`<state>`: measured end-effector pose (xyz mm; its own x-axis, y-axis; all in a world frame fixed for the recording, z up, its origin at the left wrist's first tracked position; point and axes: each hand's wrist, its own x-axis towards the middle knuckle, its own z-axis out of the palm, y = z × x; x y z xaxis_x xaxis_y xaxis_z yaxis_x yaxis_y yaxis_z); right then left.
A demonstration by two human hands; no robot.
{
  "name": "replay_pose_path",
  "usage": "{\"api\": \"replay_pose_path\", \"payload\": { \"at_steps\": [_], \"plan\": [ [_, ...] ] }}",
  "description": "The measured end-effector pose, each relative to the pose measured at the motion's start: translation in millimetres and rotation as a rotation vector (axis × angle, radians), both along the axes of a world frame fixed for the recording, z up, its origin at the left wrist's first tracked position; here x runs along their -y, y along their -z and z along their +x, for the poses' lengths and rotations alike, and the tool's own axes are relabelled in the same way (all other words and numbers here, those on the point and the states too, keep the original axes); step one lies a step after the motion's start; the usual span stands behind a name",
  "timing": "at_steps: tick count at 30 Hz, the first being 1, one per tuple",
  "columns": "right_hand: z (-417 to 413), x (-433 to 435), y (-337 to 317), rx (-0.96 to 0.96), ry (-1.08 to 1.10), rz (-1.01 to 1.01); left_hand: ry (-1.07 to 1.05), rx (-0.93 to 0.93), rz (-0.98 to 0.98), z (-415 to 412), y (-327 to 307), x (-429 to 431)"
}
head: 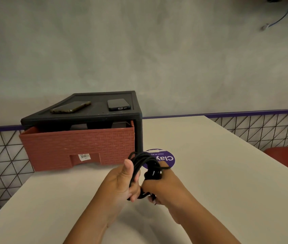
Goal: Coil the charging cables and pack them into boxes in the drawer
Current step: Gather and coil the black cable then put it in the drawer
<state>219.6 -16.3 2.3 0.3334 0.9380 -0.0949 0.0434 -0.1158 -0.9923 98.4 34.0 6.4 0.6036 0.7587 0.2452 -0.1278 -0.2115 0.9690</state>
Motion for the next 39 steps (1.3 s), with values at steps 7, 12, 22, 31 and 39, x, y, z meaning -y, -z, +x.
{"api": "replay_pose_path", "payload": {
  "at_steps": [7, 12, 22, 31, 39],
  "plan": [
    [-13, 3, 3, 0.720, 0.007, 0.108, -0.269, 0.125, -0.048, -10, 2, -16],
    [-12, 12, -11, 0.624, -0.264, 0.099, -0.382, 0.318, -0.189, -10, -1, -18],
    [2, 21, -24, 0.198, -0.646, 0.139, -0.389, 0.730, -0.500, -19, -15, -20],
    [-13, 8, -5, 0.767, -0.299, 0.205, -0.042, 1.005, -0.622, -5, -8, -16],
    [-17, 0, 10, 0.767, 0.081, 0.299, -0.153, 0.902, -0.758, 20, -8, 5]
  ]
}}
